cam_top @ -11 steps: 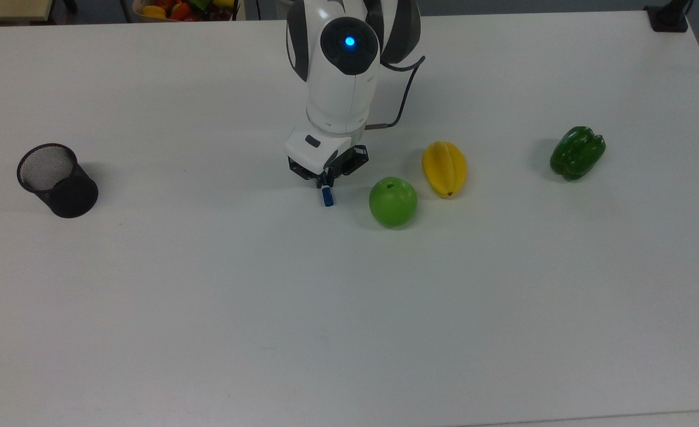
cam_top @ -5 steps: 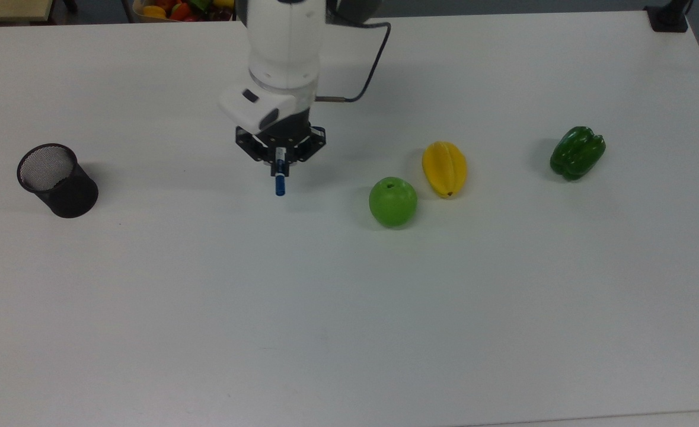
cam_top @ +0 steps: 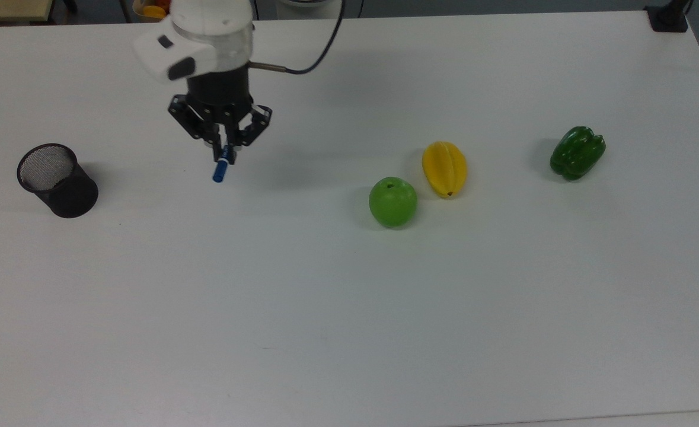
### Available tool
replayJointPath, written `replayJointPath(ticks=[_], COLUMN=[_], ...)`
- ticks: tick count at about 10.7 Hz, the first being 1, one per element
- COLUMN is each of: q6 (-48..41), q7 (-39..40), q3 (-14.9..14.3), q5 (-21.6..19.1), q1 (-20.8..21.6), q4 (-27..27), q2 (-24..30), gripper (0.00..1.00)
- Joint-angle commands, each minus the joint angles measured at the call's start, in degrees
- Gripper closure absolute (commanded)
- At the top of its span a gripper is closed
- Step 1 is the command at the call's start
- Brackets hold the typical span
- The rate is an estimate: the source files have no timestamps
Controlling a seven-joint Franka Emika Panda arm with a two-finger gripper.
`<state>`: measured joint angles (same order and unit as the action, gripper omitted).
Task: Place marker
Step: 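Carry the marker over to the black mesh pen cup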
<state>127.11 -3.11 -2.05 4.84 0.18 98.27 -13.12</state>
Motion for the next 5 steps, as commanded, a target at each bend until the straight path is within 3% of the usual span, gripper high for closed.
replayJointPath(ticks=[1,5], q6=[1.5,4.3], q7=[1.6,16.1], q3=[-3.1,-9.3], q5=[-2.6,-11.6], q1=[-0.5,-0.5], q4=[-2.5,-3.3], q2=[1.3,2.2], gripper=[1.0,1.0])
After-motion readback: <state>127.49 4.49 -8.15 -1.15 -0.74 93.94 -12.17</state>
